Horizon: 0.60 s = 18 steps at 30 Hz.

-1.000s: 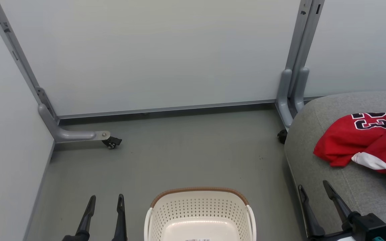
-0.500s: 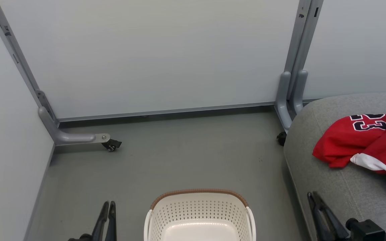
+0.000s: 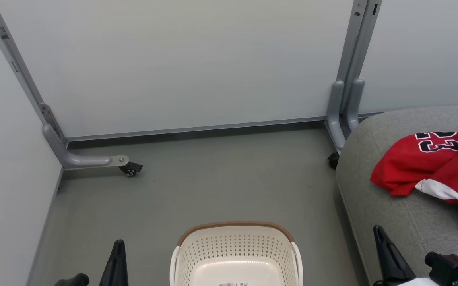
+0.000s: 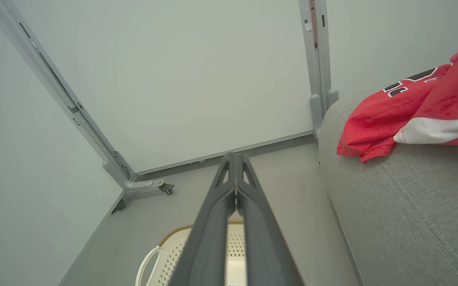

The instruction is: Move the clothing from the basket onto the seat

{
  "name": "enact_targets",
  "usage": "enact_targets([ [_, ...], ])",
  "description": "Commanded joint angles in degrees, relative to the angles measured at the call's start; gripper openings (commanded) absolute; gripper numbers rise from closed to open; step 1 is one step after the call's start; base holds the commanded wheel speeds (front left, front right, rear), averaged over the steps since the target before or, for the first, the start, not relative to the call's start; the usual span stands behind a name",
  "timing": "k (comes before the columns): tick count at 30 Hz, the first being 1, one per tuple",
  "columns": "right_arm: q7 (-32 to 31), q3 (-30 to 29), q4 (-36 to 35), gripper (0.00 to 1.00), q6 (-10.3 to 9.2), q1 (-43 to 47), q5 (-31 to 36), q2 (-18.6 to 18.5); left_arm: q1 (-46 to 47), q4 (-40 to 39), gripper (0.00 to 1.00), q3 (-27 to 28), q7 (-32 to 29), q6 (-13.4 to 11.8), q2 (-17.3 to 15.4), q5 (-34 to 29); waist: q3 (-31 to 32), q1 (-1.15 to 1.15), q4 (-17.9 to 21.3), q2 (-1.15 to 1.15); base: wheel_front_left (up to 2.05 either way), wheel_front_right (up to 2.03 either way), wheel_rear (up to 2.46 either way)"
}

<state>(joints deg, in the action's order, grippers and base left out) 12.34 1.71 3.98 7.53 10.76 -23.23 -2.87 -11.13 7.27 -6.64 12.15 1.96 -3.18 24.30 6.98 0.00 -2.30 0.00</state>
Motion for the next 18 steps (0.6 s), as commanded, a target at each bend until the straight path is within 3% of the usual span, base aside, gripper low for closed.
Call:
enact_targets([
  [1, -0.5, -0.3, -0.4, 0.00, -0.01, -1.9, -2.8, -0.6, 2.3, -0.5, 0.00, 0.6, -0.4, 0.3, -0.5, 2.7, -0.1, 0.00, 0.0, 0.00, 0.00, 0.00, 0.00],
  [18, -3.9, -1.1, 1.9, 0.00, -0.02, -5.5, -19.0, -1.2, 6.0, 1.3, 0.00, 2.6, -3.9, 1.6, -1.0, 18.6, -1.2, 0.00, 0.4, 0.00, 0.00, 0.00, 0.00],
])
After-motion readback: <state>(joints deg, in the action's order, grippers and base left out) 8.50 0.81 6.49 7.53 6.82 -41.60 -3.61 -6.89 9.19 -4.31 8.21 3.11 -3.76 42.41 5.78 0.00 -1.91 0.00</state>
